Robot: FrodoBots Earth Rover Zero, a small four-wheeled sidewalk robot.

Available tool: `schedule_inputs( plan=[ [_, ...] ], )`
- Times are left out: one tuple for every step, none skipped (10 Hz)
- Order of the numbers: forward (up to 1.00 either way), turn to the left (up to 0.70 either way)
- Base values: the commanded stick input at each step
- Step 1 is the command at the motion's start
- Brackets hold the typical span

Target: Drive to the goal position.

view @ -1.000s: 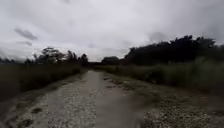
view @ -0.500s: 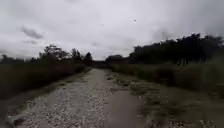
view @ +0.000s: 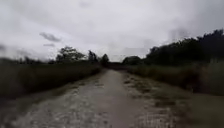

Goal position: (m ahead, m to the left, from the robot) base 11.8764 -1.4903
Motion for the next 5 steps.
schedule_inputs(
  plan=[
    [0.7,0.0],
    [0.7,0.0],
    [0.7,0.0],
    [0.7,0.0],
    [0.7,0.0]
  ],
)
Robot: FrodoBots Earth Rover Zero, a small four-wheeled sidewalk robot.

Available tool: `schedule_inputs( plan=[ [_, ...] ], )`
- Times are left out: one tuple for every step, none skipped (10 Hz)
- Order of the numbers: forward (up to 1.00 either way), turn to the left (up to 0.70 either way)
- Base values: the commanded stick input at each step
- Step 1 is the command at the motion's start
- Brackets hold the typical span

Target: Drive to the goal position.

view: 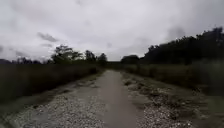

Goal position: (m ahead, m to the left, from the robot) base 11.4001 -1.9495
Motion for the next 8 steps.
schedule_inputs(
  plan=[
    [0.7,0.0],
    [0.7,0.0],
    [0.7,0.0],
    [0.7,0.0],
    [0.7,0.0],
    [0.7,0.0],
    [0.7,0.0],
    [0.7,0.0]
  ],
)
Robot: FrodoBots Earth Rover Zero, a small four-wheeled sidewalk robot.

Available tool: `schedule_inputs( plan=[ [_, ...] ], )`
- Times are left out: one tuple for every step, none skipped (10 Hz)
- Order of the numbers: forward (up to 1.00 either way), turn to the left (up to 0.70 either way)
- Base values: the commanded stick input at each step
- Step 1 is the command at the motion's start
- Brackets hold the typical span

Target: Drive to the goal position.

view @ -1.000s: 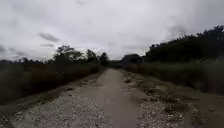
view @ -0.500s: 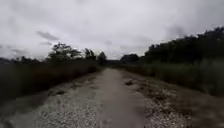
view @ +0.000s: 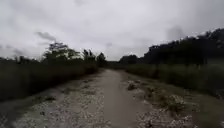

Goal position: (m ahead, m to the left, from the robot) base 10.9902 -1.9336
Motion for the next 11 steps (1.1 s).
schedule_inputs(
  plan=[
    [0.7,0.01],
    [0.7,0.12],
    [0.7,0.25],
    [0.7,0.35],
    [0.7,0.35],
    [0.7,0.0],
    [0.7,0.0],
    [0.7,0.0],
    [0.7,0.0],
    [0.7,0.0],
    [0.7,0.0]
  ],
)
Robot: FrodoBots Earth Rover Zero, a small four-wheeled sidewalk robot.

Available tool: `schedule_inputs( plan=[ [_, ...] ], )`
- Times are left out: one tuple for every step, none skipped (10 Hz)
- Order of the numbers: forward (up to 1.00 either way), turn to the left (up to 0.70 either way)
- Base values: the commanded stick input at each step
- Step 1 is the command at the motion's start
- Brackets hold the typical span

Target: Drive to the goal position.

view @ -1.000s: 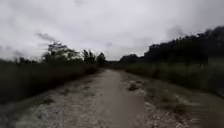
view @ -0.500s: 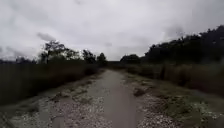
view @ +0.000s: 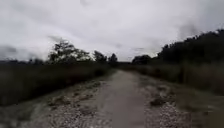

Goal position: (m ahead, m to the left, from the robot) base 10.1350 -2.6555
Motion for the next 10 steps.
schedule_inputs(
  plan=[
    [0.7,0.0],
    [0.7,0.0],
    [0.7,0.0],
    [0.7,0.0],
    [0.7,0.0],
    [0.7,0.0],
    [0.7,0.0],
    [0.7,0.0],
    [0.7,-0.16],
    [0.7,-0.35]
  ],
)
